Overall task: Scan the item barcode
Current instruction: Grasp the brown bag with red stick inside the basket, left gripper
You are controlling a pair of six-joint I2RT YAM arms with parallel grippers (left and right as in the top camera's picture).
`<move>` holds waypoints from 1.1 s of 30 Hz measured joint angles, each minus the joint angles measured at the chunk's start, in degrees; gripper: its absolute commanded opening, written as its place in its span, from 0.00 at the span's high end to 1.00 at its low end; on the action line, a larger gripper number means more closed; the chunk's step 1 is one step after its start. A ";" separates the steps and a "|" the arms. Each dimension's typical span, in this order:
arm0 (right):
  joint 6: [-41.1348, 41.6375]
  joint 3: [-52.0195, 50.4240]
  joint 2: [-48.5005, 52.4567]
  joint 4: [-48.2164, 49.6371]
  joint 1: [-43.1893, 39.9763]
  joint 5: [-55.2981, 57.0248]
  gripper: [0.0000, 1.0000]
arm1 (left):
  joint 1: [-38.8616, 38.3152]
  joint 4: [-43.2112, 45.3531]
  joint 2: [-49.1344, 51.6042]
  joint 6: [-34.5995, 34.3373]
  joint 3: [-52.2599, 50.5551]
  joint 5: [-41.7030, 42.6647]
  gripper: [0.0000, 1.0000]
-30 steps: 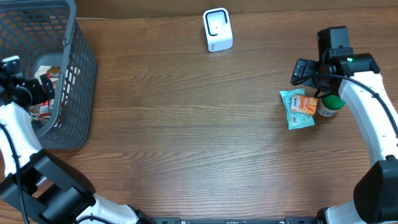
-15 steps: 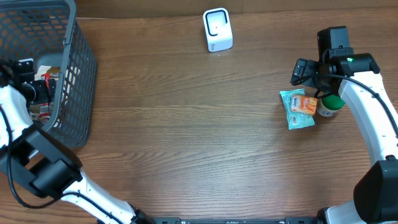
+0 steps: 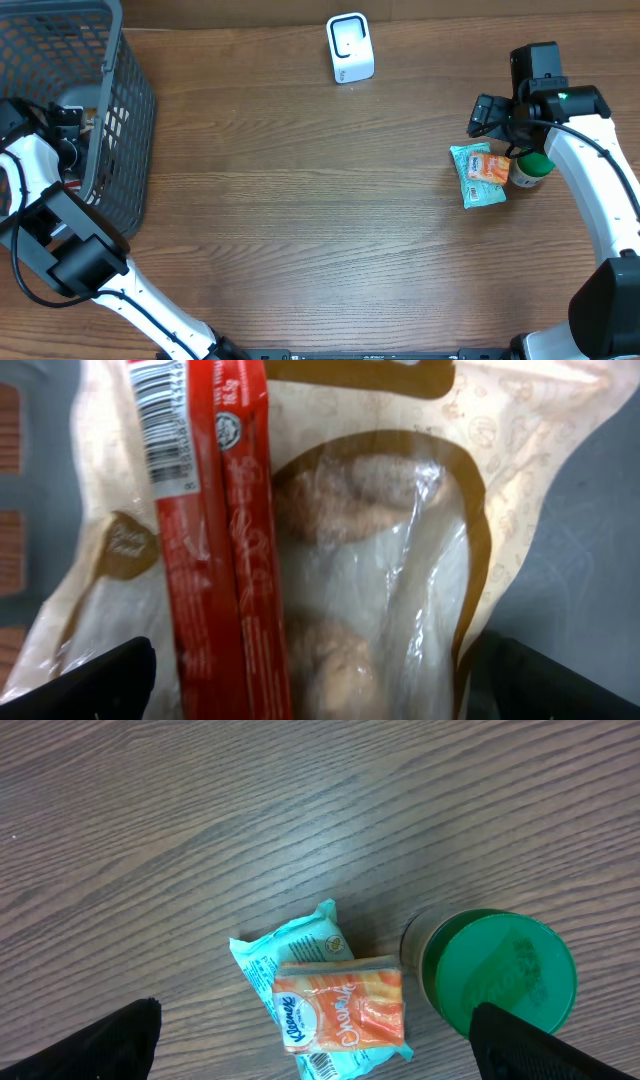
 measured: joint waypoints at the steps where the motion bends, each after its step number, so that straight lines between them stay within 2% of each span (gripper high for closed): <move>1: 0.02 0.00 0.00 0.02 0.00 -0.02 0.00 | 0.04 0.00 0.09 0.04 0.24 0.02 0.01; 4: 0.00 0.00 0.00 0.02 0.00 0.00 0.00 | 0.04 -0.13 0.46 0.24 0.68 0.09 0.25; 5: 0.00 0.00 0.00 0.02 0.00 0.00 0.00 | 0.04 -0.26 0.59 0.37 0.76 -0.02 0.35; 6: 0.00 0.00 0.00 0.02 0.00 -0.02 0.00 | 0.04 -0.42 0.66 0.42 0.83 -0.24 0.52; 7: 0.00 0.00 0.00 -0.02 0.00 0.00 0.00 | 0.04 -0.55 0.72 0.55 0.90 -0.63 0.61; 8: 0.02 0.00 0.02 0.02 0.00 -0.02 0.00 | 0.04 -0.61 0.79 0.74 0.90 -1.16 0.66; 11: 0.00 0.00 0.00 0.00 0.02 0.00 0.00 | -0.07 -0.66 0.87 1.03 1.01 -2.40 0.69; 15: 0.02 0.00 0.00 0.02 0.00 -0.02 0.00 | -0.17 -0.59 0.87 0.83 1.25 -3.78 0.91; 17: 0.02 0.00 0.00 0.00 0.00 -0.02 0.00 | -0.17 -0.39 0.79 0.28 1.92 -4.52 0.96; 22: 0.00 0.00 0.00 0.00 0.00 0.00 0.00 | -0.31 -0.81 0.79 -1.88 2.75 -5.14 0.96; 33: 0.00 0.00 0.00 0.02 0.00 0.00 0.00 | -0.35 -3.96 -0.28 -15.21 10.71 -2.51 0.96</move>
